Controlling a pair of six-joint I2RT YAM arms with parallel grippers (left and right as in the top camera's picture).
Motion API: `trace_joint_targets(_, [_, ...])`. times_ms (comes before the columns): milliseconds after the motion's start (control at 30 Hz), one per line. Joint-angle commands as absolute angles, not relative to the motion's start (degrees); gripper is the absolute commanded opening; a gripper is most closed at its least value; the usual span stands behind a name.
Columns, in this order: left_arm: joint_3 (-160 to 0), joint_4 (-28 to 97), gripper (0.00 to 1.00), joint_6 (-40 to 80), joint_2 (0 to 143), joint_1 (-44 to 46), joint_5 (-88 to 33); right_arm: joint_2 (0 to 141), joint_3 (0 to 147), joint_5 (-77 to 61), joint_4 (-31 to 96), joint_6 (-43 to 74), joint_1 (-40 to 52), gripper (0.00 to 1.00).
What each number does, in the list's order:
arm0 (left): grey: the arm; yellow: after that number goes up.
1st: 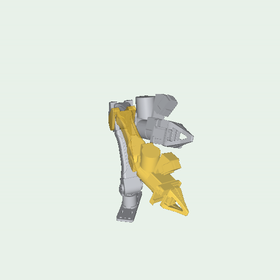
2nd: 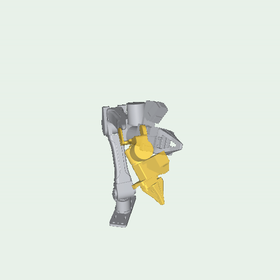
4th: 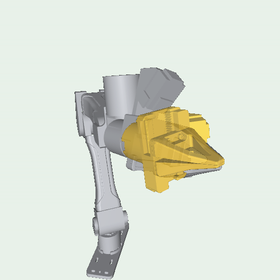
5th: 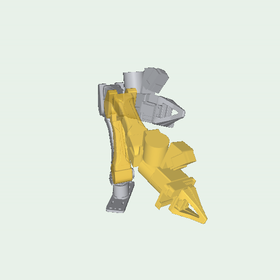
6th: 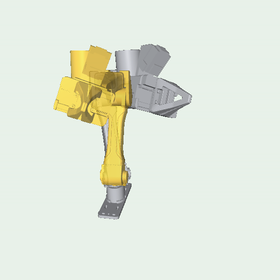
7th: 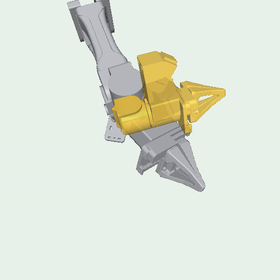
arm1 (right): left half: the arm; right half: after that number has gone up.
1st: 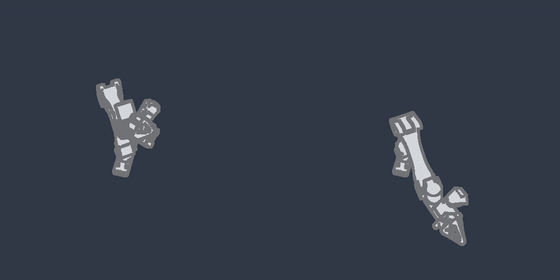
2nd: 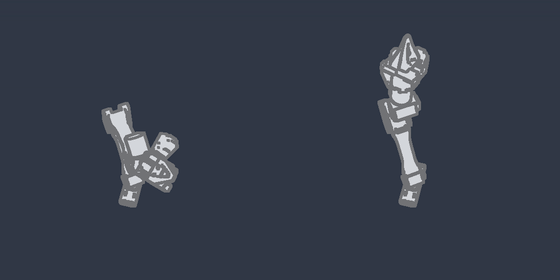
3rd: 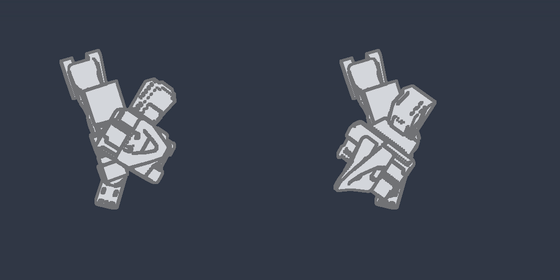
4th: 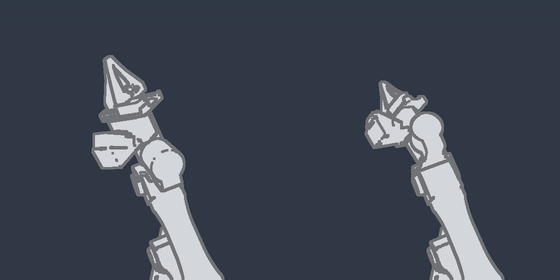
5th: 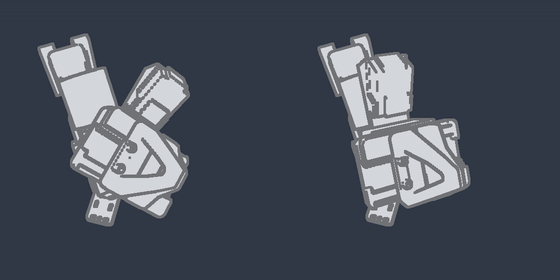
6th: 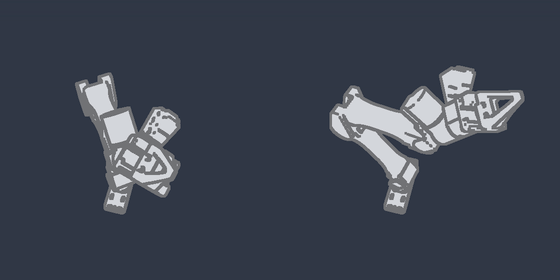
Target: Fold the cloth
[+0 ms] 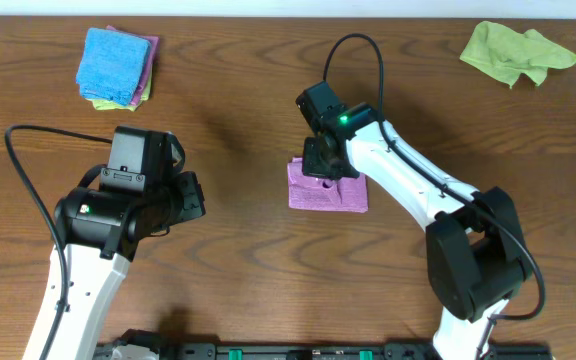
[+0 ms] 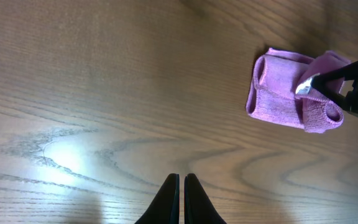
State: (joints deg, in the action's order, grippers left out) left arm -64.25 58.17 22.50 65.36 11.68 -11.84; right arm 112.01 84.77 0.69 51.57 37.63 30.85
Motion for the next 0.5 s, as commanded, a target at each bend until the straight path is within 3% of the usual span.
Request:
trace_joint_targets(0, [-64.99, 58.48, 0.06, 22.28, 65.14, 11.60, -11.62, 112.20, 86.87, -2.22, 51.86, 39.09, 31.88, 0.02])
trace_joint_targets(467, [-61.87, 54.61, 0.06, 22.68, 66.78, 11.60, -12.27, 112.64, 87.31, -3.05, 49.67, 39.86, 35.81, 0.01])
